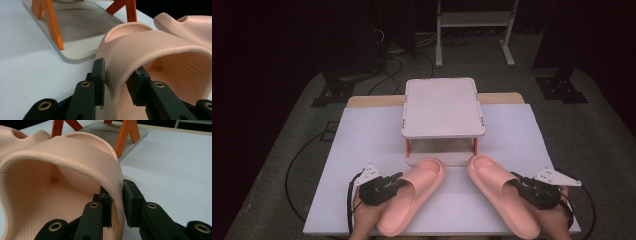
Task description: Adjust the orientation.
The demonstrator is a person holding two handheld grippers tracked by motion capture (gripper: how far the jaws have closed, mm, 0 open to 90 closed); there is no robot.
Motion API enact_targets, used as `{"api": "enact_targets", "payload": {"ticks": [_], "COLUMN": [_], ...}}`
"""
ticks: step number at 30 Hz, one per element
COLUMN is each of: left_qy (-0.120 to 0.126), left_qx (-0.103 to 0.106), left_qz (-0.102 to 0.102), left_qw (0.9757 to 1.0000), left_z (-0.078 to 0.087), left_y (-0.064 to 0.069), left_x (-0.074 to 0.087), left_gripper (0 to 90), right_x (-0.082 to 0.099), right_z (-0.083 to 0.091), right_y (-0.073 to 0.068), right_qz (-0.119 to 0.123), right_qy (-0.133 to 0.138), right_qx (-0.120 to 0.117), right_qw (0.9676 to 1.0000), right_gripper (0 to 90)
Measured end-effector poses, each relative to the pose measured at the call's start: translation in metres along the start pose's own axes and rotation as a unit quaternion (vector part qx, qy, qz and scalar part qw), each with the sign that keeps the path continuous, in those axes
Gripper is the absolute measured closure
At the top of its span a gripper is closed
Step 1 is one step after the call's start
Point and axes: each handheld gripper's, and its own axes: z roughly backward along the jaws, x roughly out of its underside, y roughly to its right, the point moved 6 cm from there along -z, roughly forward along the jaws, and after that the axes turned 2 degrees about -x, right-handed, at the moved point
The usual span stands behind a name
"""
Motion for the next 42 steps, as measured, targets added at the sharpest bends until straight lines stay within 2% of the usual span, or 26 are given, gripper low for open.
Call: {"api": "enact_targets", "payload": {"ticks": [11,13,19,29,42], "left_qy": [0.010,0.011,0.022,0.045,0.077], "left_qx": [0.020,0.021,0.029,0.030,0.032], "left_qz": [-0.007,-0.013,-0.014,-0.019,-0.032], "left_qw": [0.9997,0.9996,0.9992,0.9984,0.9960], "left_z": [0.009,0.011,0.018,0.028,0.049], "left_y": [0.010,0.012,0.017,0.022,0.029], "left_x": [-0.010,-0.013,-0.022,-0.036,-0.067], "left_gripper": [69.1,69.0,69.1,69.1,69.1], "right_x": [-0.012,-0.013,-0.018,-0.030,-0.058], "right_z": [0.008,0.009,0.014,0.024,0.041], "right_y": [-0.010,-0.010,-0.013,-0.017,-0.030], "right_qz": [-0.003,-0.001,0.000,-0.001,0.008], "right_qy": [0.022,0.026,0.034,0.052,0.083], "right_qx": [-0.014,-0.014,-0.016,-0.009,-0.005], "right_qw": [0.9996,0.9996,0.9993,0.9986,0.9965], "right_gripper": [77.5,77.5,77.5,77.6,77.5]}}
